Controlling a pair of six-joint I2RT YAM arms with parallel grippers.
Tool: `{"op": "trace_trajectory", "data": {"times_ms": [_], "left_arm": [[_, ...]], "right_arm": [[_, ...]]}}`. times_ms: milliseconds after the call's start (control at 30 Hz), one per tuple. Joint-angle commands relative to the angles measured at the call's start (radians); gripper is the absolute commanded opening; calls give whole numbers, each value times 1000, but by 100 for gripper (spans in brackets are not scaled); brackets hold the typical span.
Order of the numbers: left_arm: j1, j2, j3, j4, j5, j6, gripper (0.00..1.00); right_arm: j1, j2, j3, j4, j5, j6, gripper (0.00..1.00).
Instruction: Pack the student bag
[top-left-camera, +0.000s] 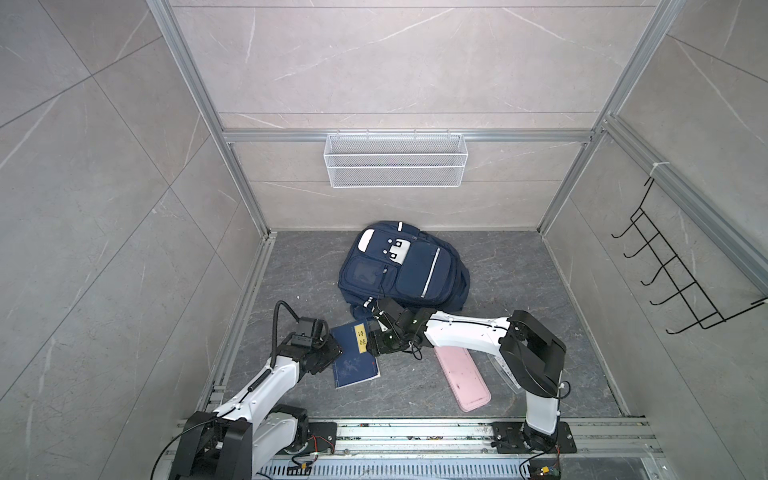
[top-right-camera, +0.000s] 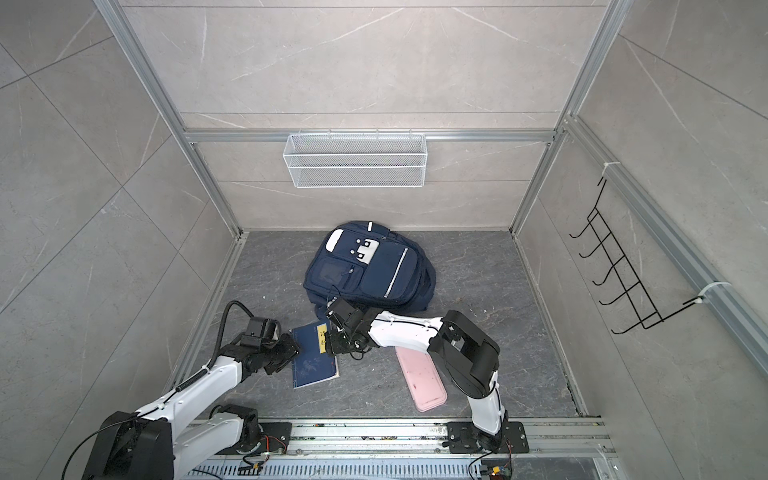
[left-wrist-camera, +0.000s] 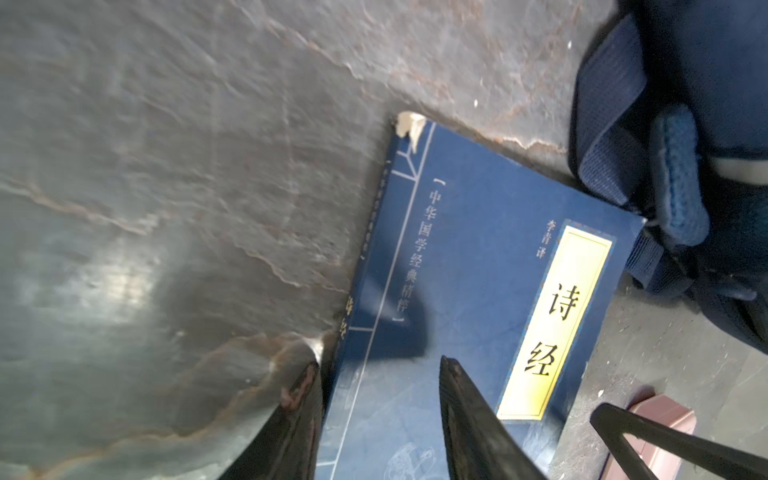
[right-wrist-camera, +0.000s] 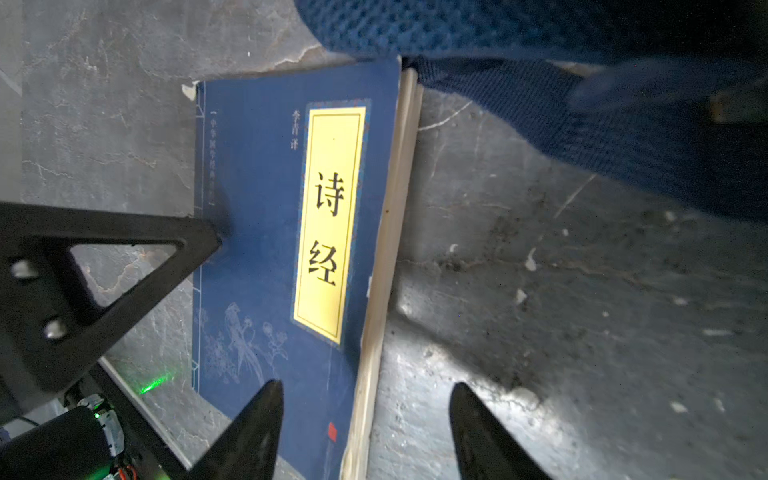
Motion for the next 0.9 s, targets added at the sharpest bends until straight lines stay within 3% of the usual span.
{"op": "trace_trajectory", "data": {"times_ms": [0,267,500,667,867], "left_arm": [[-46,-10,3,-8,-29,-50,48],[-151,18,20,-6,-68,-89,48],[-200,19,10,-8,-85,-108,48],[-225,31,17,1,-97,-103,48],[-292,152,75,67,-79,-73,48]], "right_arm": [[-5,47,27,-29,-3,-10,56],[-5,64,-13,-14,-12,-1,45],[-2,17,-101,-18,-39,1,20],[1,-98,-219,-25,-41,17,18],[4,-196,-292,-43,-21,36,20]]}}
